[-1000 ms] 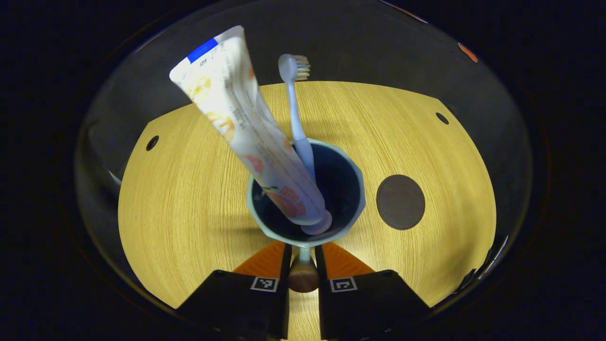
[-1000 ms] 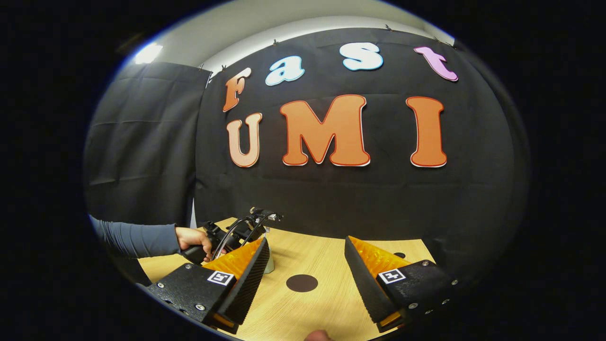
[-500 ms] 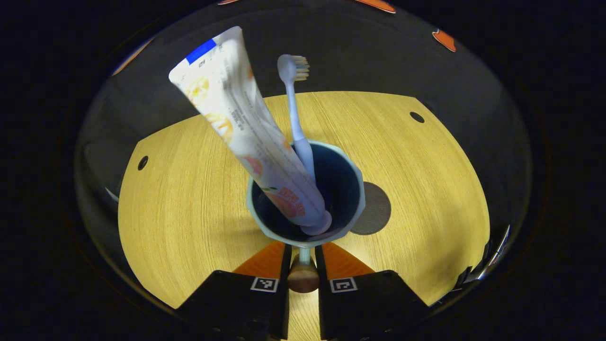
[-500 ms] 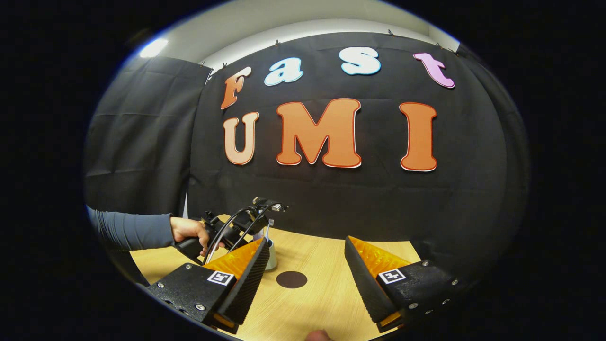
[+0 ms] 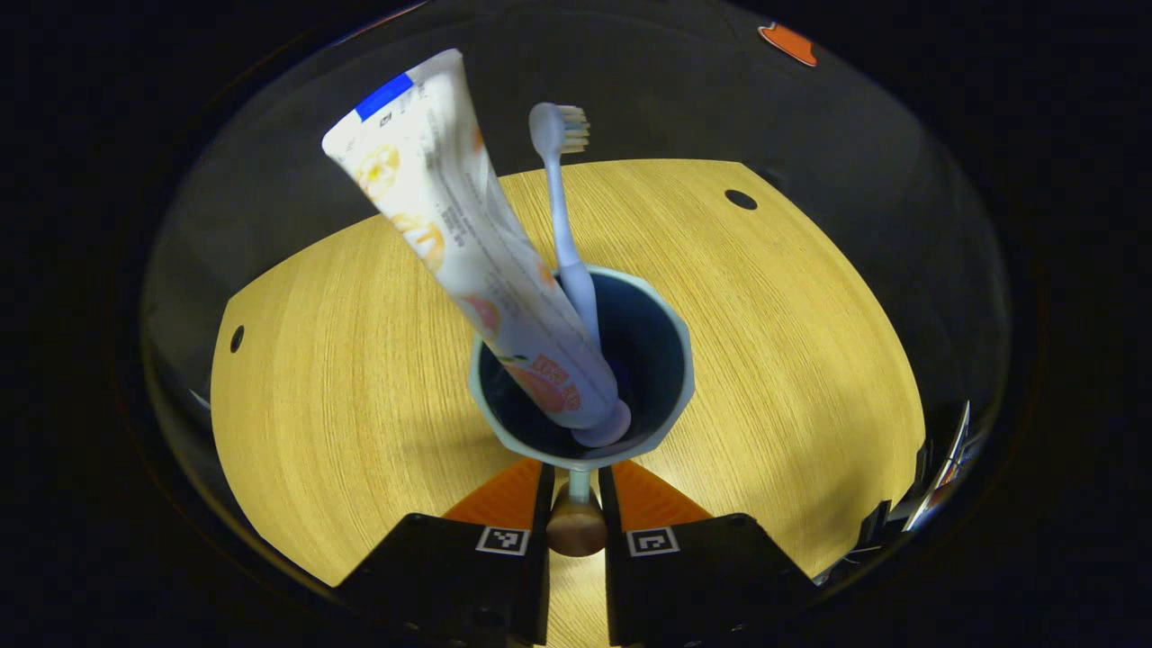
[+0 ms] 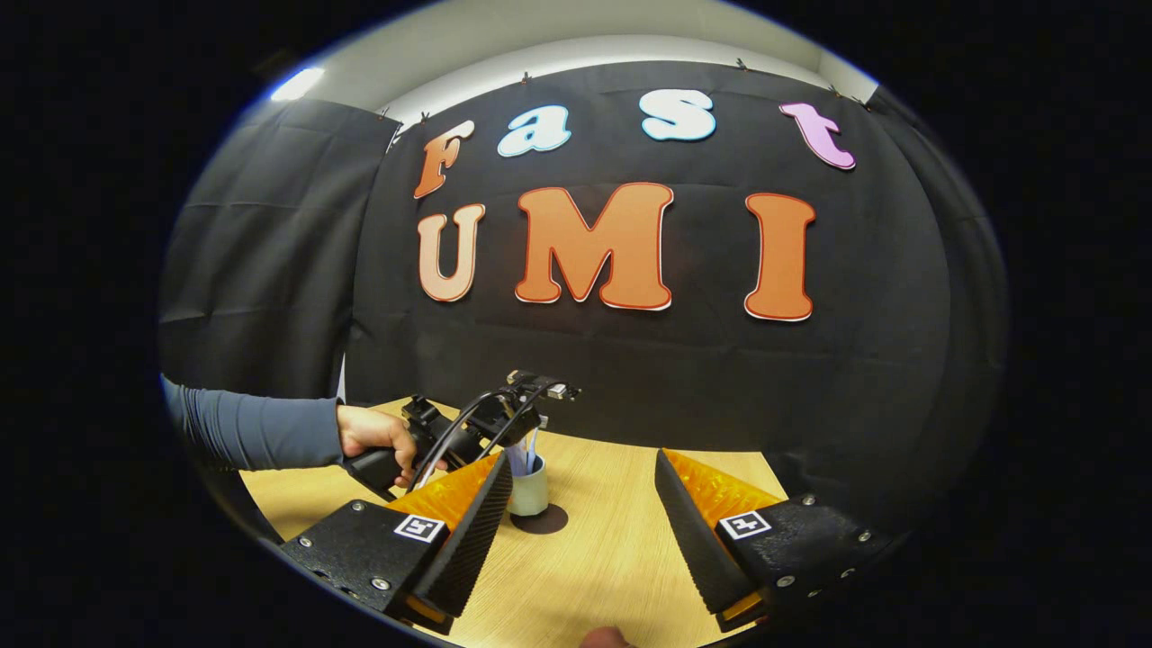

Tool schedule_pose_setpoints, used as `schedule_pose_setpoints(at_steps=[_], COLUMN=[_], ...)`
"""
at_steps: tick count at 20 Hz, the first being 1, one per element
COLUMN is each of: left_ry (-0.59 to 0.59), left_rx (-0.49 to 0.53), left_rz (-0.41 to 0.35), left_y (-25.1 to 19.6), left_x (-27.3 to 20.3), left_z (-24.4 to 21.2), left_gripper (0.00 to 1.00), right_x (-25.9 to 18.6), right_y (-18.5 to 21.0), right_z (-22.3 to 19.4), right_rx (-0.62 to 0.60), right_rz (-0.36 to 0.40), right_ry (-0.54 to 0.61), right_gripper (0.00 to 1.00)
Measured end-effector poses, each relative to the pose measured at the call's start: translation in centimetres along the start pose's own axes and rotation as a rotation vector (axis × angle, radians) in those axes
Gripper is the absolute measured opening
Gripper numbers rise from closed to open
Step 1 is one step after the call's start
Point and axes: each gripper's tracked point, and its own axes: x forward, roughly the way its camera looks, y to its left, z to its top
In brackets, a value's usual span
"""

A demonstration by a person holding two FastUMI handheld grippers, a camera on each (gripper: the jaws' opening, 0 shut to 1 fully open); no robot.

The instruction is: Put the toothbrush and toothpaste on the desktop into the cup, then pick up the cup and place it on the coaster on the desktop.

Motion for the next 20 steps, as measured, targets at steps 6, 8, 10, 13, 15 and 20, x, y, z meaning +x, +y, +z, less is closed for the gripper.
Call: schedule_pose_setpoints(at_steps=[6,8,10,13,15,20], left_ry=[0.038,0.055,0.059,0.015,-0.017,-0.162], left_rx=[0.022,0.014,0.021,0.04,0.062,-0.022], left_rz=[0.01,0.007,-0.002,0.036,0.055,0.099], left_y=[-3.4,-0.9,-1.9,-0.8,-0.9,-0.1], left_x=[4.0,6.2,7.3,3.9,0.8,-1.8], left_z=[-0.2,-0.4,0.7,0.4,-0.6,-0.6], left_gripper=[0.25,0.25,0.25,0.36,0.53,0.94], right_x=[0.0,0.1,0.2,0.8,1.1,2.5], right_y=[-0.7,-0.8,-0.8,-0.6,-0.6,-0.5], right_z=[-1.1,-1.5,-1.9,-2.1,-2.3,0.0], right_rx=[-0.002,0.002,0.004,0.021,0.017,0.016], right_rz=[-0.013,-0.014,-0.015,-0.013,-0.017,-0.055], right_ry=[0.026,0.033,0.04,0.045,0.053,-0.004], right_gripper=[0.95,0.95,0.95,0.95,0.95,0.95])
